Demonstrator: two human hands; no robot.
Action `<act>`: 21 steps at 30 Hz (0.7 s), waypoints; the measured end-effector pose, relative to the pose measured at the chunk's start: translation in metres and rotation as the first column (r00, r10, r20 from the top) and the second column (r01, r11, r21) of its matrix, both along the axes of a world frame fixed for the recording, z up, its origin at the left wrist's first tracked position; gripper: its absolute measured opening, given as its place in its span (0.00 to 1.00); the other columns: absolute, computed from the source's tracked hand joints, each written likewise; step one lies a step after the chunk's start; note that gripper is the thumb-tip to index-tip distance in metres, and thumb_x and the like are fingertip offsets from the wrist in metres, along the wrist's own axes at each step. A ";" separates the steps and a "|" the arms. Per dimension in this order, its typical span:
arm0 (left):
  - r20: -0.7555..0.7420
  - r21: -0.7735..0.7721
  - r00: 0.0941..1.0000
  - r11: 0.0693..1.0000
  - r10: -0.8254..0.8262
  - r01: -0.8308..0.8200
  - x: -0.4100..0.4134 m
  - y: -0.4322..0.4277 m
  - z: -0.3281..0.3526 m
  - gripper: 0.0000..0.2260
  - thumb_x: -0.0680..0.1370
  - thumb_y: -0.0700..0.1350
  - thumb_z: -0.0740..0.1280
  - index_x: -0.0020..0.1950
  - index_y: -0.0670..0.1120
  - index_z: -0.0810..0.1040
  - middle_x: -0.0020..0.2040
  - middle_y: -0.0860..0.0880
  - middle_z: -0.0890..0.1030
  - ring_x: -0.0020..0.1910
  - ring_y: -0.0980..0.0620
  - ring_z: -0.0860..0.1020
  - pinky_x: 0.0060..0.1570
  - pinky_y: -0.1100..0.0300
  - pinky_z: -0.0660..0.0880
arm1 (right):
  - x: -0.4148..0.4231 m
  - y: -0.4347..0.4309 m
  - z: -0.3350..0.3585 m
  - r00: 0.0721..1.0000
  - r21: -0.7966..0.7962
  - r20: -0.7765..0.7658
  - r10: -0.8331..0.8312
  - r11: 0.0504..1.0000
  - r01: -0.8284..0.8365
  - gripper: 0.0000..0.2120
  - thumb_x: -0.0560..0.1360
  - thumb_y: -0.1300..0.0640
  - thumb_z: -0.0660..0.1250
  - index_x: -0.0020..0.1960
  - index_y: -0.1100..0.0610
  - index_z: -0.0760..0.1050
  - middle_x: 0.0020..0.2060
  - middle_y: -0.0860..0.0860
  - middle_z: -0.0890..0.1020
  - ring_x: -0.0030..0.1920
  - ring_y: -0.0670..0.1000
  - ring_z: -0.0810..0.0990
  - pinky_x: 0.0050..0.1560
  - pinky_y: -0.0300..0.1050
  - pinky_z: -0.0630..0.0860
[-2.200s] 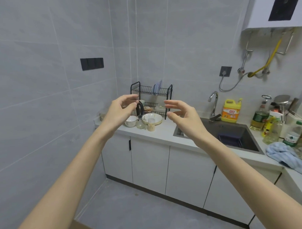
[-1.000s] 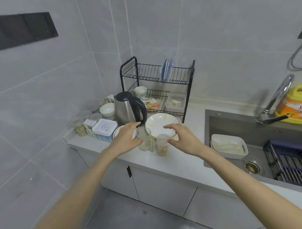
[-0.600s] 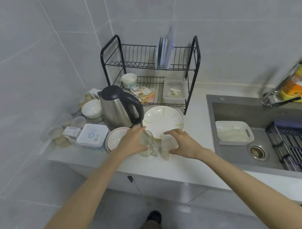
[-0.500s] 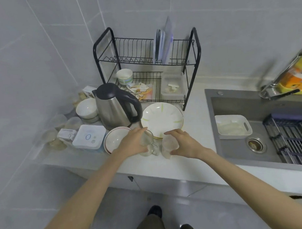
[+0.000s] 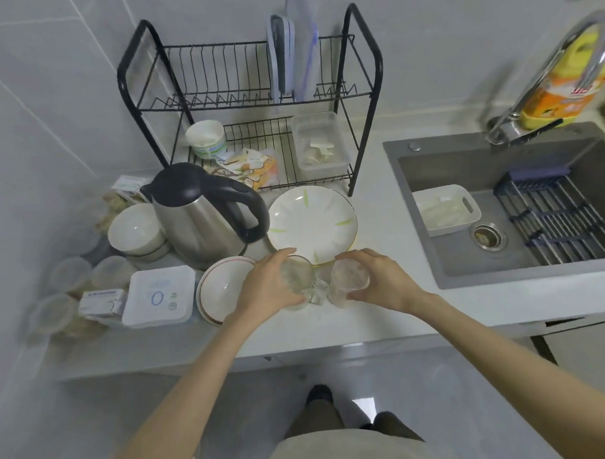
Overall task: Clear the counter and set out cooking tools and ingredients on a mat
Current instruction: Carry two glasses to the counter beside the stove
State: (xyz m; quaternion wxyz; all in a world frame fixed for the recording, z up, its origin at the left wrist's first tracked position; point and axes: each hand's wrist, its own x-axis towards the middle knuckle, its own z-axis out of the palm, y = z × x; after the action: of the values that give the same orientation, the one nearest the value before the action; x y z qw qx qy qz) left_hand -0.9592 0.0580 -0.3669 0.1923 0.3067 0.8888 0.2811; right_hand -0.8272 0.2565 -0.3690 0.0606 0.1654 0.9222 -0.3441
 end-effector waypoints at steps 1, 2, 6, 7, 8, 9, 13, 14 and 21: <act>0.001 -0.003 1.000 1.000 -0.007 0.007 0.003 0.002 0.001 0.39 0.60 0.51 0.78 0.69 0.56 0.67 0.60 0.54 0.77 0.58 0.52 0.75 0.54 0.60 0.72 | 0.004 0.001 0.000 1.000 -0.004 -0.008 -0.019 1.000 0.018 0.34 0.64 0.50 0.77 0.67 0.42 0.68 0.58 0.46 0.75 0.55 0.50 0.75 0.56 0.45 0.74; 0.005 -0.006 1.000 1.000 -0.016 0.016 0.006 0.004 0.001 0.39 0.60 0.51 0.77 0.68 0.58 0.66 0.58 0.54 0.77 0.56 0.51 0.75 0.52 0.58 0.74 | 0.008 0.001 0.002 0.999 -0.008 -0.016 -0.041 0.999 0.040 0.34 0.64 0.49 0.77 0.67 0.42 0.68 0.57 0.45 0.75 0.54 0.49 0.75 0.56 0.45 0.73; 0.033 0.056 0.998 0.997 -0.045 0.043 0.021 0.015 0.004 0.38 0.58 0.54 0.77 0.64 0.60 0.65 0.56 0.55 0.78 0.53 0.52 0.76 0.50 0.56 0.75 | 0.031 0.005 0.014 0.989 -0.013 -0.081 -0.125 0.992 0.124 0.32 0.64 0.47 0.77 0.66 0.41 0.69 0.57 0.44 0.75 0.52 0.45 0.74 0.55 0.42 0.73; 0.041 0.086 0.998 0.995 -0.052 0.049 0.025 0.019 0.005 0.38 0.58 0.54 0.78 0.64 0.58 0.66 0.56 0.56 0.78 0.54 0.53 0.76 0.50 0.57 0.75 | 0.039 0.006 0.017 0.984 -0.014 -0.099 -0.150 0.989 0.150 0.32 0.64 0.47 0.77 0.65 0.41 0.69 0.57 0.44 0.75 0.52 0.45 0.74 0.55 0.42 0.73; 0.052 0.114 0.997 0.992 -0.056 0.049 0.029 0.023 0.008 0.37 0.58 0.53 0.78 0.64 0.57 0.67 0.56 0.56 0.78 0.54 0.53 0.76 0.49 0.59 0.74 | 0.047 0.008 0.020 0.977 -0.015 -0.120 -0.176 0.984 0.176 0.32 0.64 0.48 0.77 0.65 0.41 0.69 0.58 0.43 0.75 0.52 0.45 0.75 0.55 0.41 0.73; 0.062 0.144 0.996 0.988 -0.063 0.054 0.034 0.028 0.011 0.36 0.58 0.52 0.79 0.63 0.55 0.68 0.56 0.56 0.79 0.54 0.54 0.76 0.49 0.60 0.74 | 0.057 0.009 0.023 0.967 -0.018 -0.142 -0.211 0.977 0.211 0.33 0.64 0.48 0.78 0.65 0.40 0.69 0.58 0.43 0.75 0.53 0.44 0.75 0.55 0.41 0.73; 0.066 0.250 0.989 0.961 -0.135 0.115 0.055 0.053 0.022 0.38 0.55 0.52 0.81 0.61 0.53 0.68 0.54 0.59 0.79 0.55 0.57 0.76 0.52 0.61 0.73 | 0.096 0.017 0.038 0.907 -0.044 -0.225 -0.356 0.934 0.355 0.33 0.62 0.48 0.79 0.64 0.40 0.70 0.57 0.39 0.76 0.54 0.41 0.74 0.55 0.43 0.75; 0.063 0.263 0.984 0.954 -0.165 0.143 0.061 0.060 0.026 0.39 0.54 0.54 0.81 0.61 0.53 0.68 0.54 0.60 0.79 0.55 0.57 0.76 0.53 0.60 0.73 | 0.107 0.019 0.041 0.889 -0.049 -0.239 -0.390 0.920 0.390 0.34 0.62 0.48 0.79 0.65 0.41 0.70 0.57 0.39 0.76 0.54 0.41 0.74 0.55 0.44 0.75; 0.046 0.322 0.934 0.890 -0.355 0.322 0.132 0.118 0.048 0.37 0.55 0.52 0.81 0.58 0.57 0.66 0.53 0.62 0.77 0.55 0.55 0.76 0.55 0.57 0.73 | 0.206 0.031 0.066 0.736 -0.085 -0.313 -0.601 0.789 0.608 0.33 0.63 0.50 0.78 0.65 0.44 0.70 0.59 0.41 0.75 0.55 0.42 0.74 0.56 0.43 0.75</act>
State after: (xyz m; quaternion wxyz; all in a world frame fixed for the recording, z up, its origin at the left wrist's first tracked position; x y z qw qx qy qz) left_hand -0.8274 0.1761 -0.3189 0.2336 0.4682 0.7553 0.3946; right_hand -0.6208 0.2876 -0.3031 -0.2082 0.3977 0.8194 -0.3566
